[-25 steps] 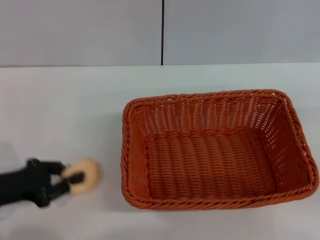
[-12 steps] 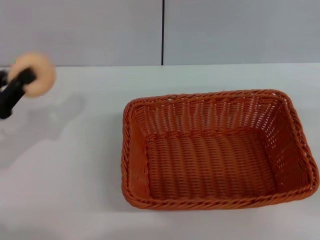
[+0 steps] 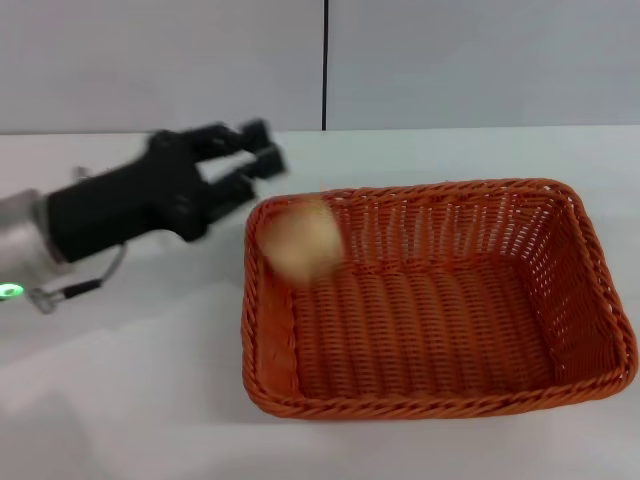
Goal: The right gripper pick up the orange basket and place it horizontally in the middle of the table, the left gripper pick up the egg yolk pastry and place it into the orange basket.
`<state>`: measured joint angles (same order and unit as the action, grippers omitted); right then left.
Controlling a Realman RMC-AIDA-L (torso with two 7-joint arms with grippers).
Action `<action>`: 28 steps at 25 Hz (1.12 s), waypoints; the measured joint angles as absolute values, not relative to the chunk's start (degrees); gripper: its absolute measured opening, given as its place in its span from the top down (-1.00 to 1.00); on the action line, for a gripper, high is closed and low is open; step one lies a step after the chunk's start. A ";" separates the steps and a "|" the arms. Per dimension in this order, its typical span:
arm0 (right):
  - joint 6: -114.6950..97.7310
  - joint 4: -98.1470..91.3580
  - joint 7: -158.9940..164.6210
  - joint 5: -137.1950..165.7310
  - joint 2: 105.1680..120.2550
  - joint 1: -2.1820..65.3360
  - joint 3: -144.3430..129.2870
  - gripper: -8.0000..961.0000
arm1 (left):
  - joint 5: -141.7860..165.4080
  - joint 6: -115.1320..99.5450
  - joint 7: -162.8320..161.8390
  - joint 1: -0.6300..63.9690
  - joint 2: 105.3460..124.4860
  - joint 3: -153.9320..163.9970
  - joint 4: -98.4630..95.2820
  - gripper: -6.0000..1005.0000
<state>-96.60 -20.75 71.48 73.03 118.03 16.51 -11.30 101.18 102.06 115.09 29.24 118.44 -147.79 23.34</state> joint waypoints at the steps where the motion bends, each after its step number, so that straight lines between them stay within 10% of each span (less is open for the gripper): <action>1: -96.61 -20.40 71.26 73.06 117.97 16.54 -11.46 -0.10 | 101.09 102.15 115.85 29.87 118.50 -146.29 22.81 0.62; 14: -96.66 -20.12 70.46 73.57 117.98 16.55 -12.02 -0.10 | 87.17 102.38 120.30 24.79 118.34 -144.46 21.38 -0.51; 28: -96.47 -20.04 69.25 73.11 118.11 15.91 -10.46 -0.10 | 56.82 105.19 137.83 17.80 118.64 -144.43 7.87 -0.49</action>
<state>-96.47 -20.04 69.25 73.11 118.11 15.91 -10.46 56.82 105.19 137.83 17.80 118.64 -144.43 7.87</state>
